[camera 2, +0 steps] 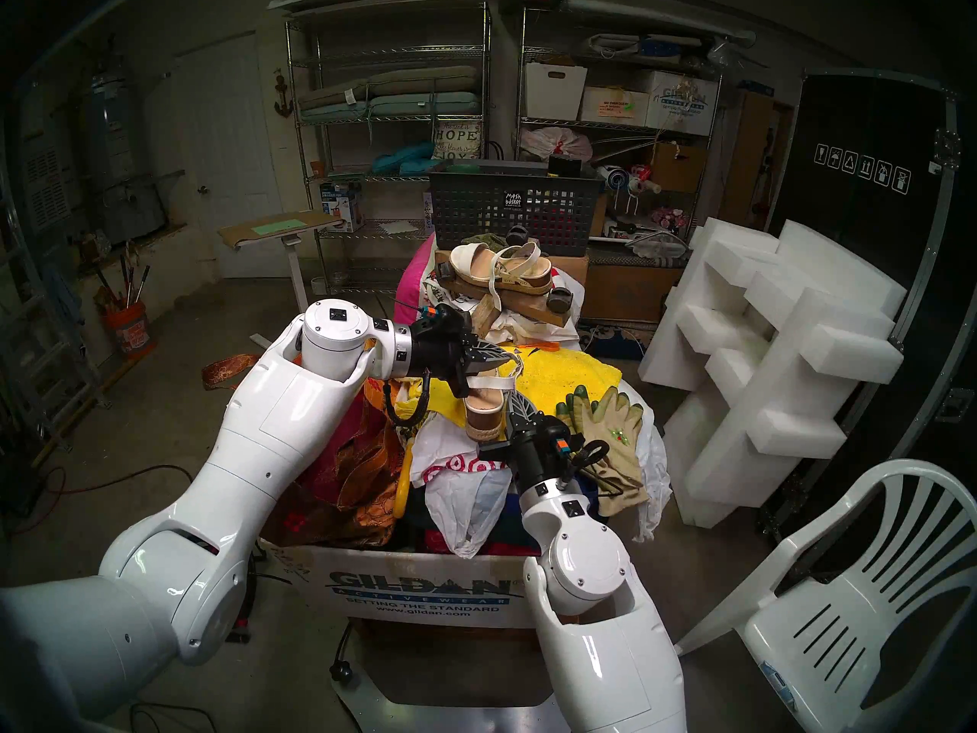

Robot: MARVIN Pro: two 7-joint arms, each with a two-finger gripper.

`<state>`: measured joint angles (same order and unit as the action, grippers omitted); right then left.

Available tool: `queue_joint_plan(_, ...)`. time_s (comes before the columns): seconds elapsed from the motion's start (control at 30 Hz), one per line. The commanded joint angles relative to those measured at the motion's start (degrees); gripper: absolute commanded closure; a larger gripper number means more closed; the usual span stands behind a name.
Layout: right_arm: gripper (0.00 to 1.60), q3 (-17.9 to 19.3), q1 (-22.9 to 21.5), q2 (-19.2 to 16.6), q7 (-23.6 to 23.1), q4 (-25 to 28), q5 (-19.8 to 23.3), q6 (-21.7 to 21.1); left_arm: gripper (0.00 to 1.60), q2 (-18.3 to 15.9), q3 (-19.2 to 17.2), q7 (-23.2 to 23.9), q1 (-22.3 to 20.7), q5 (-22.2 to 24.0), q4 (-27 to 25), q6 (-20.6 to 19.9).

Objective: Unbuckle a shoe

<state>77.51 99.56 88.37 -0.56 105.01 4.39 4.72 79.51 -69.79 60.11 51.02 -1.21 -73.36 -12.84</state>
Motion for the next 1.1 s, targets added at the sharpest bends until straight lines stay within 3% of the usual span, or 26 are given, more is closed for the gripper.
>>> queue_joint_plan(0.0, 1.60, -0.4, -2.3, 0.8, -0.1, 0.7, 0.1, 0.4, 1.60, -0.1, -0.9, 1.1, 0.2, 1.4, -3.3, 0.2)
queue_joint_plan(0.53, 1.60, -0.4, -1.4, 0.8, 4.1, 1.9, 1.3, 0.4, 1.60, -0.6, -1.8, 0.9, 3.0, 0.6, -4.6, -0.3)
queue_joint_plan(1.07, 1.60, -0.4, -3.5, 0.3, 4.2, -0.8, 0.9, -0.7, 1.60, -0.5, -1.7, 1.1, 3.2, 0.9, -5.1, -1.0)
